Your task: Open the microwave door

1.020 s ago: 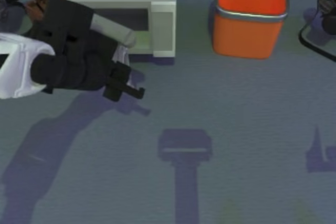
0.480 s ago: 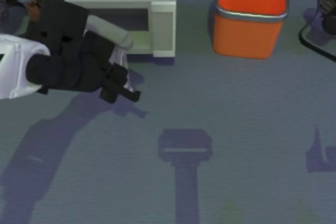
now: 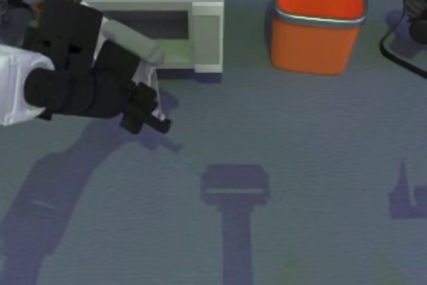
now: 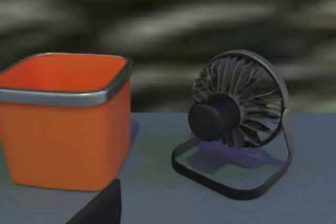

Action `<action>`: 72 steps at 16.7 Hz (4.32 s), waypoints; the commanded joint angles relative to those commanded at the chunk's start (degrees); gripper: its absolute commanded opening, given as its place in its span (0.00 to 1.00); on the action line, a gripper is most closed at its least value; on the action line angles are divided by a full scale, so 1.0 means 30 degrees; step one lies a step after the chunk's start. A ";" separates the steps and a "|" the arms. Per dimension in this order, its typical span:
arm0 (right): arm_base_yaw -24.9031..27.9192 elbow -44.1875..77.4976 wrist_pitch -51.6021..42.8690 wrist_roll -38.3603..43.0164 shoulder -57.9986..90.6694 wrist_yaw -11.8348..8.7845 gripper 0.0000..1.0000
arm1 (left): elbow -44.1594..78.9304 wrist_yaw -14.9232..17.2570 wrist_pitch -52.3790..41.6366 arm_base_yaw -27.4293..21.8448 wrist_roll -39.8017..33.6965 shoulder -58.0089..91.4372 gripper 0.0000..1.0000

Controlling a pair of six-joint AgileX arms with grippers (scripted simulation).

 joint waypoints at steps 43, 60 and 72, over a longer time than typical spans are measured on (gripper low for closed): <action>0.0000 0.0000 0.0000 0.0000 0.0000 0.0000 1.00 | -0.0268 0.1579 -0.0675 0.0975 0.2103 -0.0344 0.00; 0.0000 0.0000 0.0000 0.0000 0.0000 0.0000 1.00 | -0.0281 0.2265 -0.1042 0.1324 0.2972 -0.0431 0.00; 0.0000 0.0000 0.0000 0.0000 0.0000 0.0000 1.00 | -0.0305 0.2912 -0.1480 0.1862 0.4053 -0.0491 0.00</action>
